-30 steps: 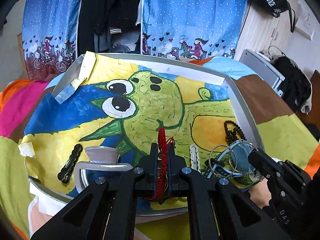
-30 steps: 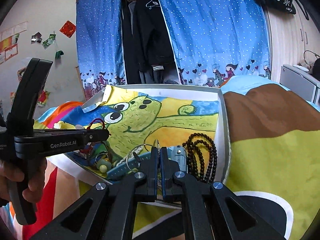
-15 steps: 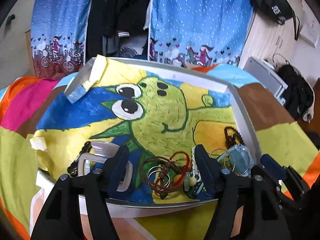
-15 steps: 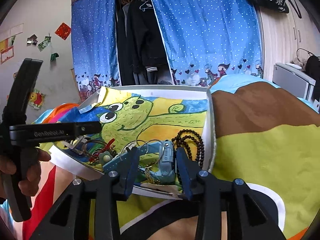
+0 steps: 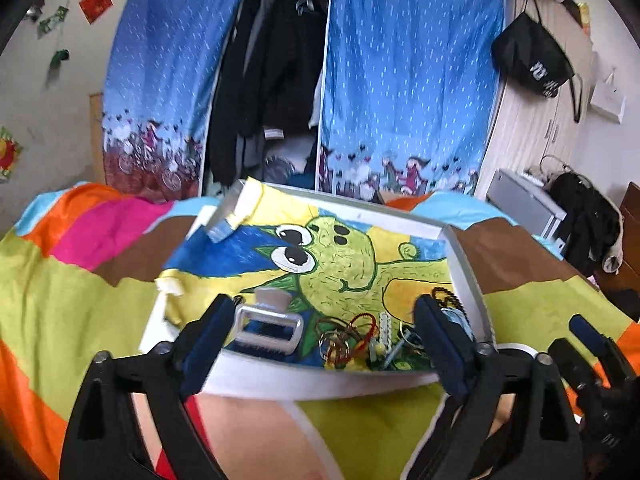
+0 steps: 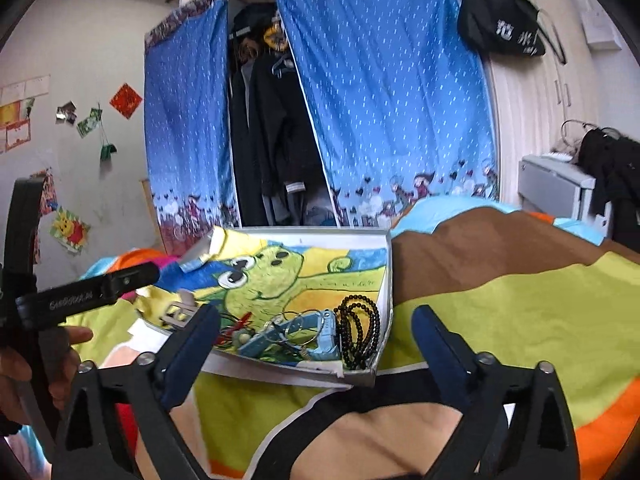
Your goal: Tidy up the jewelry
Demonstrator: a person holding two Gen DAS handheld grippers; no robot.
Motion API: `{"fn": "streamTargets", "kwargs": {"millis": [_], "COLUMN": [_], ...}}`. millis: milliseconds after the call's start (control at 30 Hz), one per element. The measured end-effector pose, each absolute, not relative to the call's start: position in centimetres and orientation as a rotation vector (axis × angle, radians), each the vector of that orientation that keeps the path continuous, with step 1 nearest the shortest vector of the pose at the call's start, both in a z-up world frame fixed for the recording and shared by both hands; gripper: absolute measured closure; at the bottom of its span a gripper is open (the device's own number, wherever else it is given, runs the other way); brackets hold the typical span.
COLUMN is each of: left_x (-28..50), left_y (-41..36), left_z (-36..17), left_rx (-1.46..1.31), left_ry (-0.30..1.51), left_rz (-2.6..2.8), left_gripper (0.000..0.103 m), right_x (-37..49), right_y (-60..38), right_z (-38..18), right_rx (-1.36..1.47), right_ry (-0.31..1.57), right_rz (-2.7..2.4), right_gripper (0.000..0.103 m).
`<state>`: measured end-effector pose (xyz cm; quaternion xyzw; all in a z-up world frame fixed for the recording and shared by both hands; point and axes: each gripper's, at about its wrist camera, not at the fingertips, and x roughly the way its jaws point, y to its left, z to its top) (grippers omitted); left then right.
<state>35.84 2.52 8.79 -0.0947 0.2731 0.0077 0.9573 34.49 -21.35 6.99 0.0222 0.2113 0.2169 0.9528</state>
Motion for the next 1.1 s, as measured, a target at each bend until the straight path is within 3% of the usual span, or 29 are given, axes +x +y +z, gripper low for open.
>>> {"fn": "streamTargets", "kwargs": {"millis": [133, 533, 1100], "left_x": [31.4, 16.9, 5.0], "left_y": [2.5, 0.9, 2.4], "left_z": [10.1, 11.6, 8.3], "left_rx": [-0.191, -0.116, -0.082], "left_ry": [0.495, 0.42, 0.467], "left_rz": [0.009, -0.006, 0.022], "left_gripper": [0.003, 0.002, 0.002], "right_x": [30.9, 18.2, 8.1], "right_y": [-21.8, -22.2, -21.7], "right_z": [8.5, 10.6, 7.5], "right_rx": [0.041, 0.03, 0.068], "right_ry": [0.392, 0.357, 0.365], "right_rz": [0.444, 0.419, 0.373], "right_gripper": [0.0, 0.0, 0.0]}}
